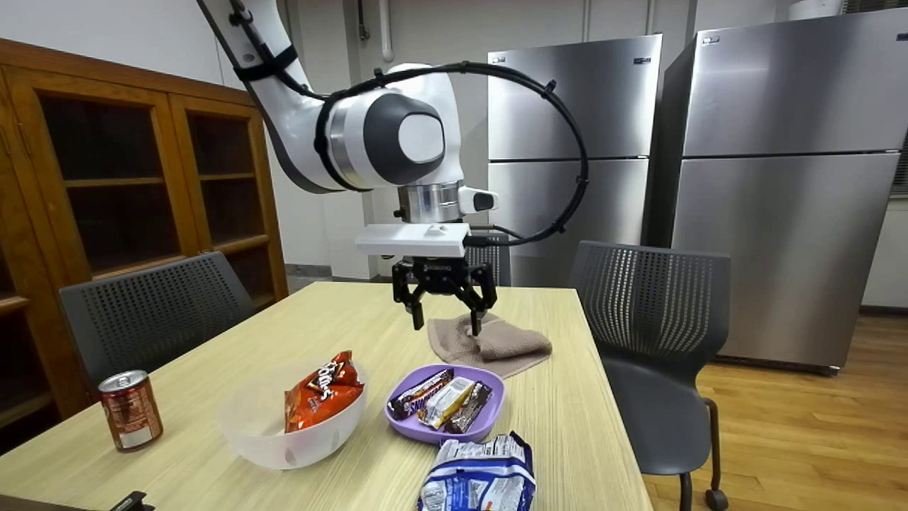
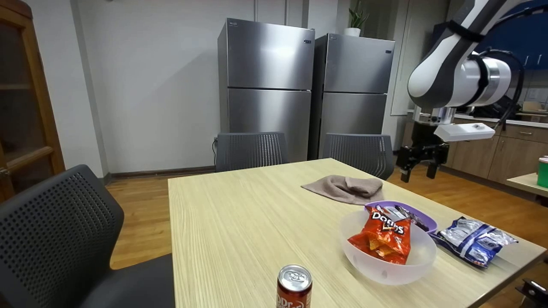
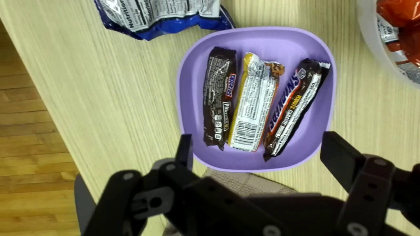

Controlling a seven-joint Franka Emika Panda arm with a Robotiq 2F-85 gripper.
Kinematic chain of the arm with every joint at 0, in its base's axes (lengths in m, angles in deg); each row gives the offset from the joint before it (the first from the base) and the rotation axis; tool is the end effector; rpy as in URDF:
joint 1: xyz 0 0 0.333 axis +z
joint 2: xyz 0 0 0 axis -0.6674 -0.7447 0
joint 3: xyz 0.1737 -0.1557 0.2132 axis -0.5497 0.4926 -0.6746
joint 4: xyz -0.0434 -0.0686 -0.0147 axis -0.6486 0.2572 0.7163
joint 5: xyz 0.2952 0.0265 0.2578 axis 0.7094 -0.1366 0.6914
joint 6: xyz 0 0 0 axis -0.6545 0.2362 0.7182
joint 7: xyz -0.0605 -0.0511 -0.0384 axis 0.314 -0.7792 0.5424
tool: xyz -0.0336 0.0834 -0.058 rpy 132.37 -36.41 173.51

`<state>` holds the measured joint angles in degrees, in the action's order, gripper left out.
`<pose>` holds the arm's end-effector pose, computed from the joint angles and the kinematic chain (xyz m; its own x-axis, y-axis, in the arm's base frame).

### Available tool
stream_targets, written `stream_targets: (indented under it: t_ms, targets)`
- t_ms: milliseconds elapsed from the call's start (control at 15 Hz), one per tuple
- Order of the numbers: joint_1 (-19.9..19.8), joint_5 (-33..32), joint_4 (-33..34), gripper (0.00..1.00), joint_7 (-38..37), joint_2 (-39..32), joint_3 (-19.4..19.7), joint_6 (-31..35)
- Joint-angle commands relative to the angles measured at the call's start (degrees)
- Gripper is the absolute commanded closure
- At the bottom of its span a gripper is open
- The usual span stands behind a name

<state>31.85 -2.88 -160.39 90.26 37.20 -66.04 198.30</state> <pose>0.4766 -0.1740 0.2481 0.9948 -0.0724 0.0720 -0.0772 -0.9948 0.0658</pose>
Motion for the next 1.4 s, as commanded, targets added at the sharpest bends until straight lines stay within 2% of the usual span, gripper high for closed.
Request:
stream_targets:
  t_ms: [0, 333, 1067, 1333]
  targets:
    - [-1.7, -0.9, 0.5, 0.0, -1.5, 0.7, 1.3, -2.2]
    - [-2.2, -2.6, 1.0, 0.0, -4.6, -2.1, 3.9, -1.0]
    - [-2.4, -1.6, 5.0, 0.0, -14.5, -12.9, 7.5, -2.7]
    - [-2.6, -1.2, 5.9, 0.0, -17.1, -14.8, 8.4, -3.2]
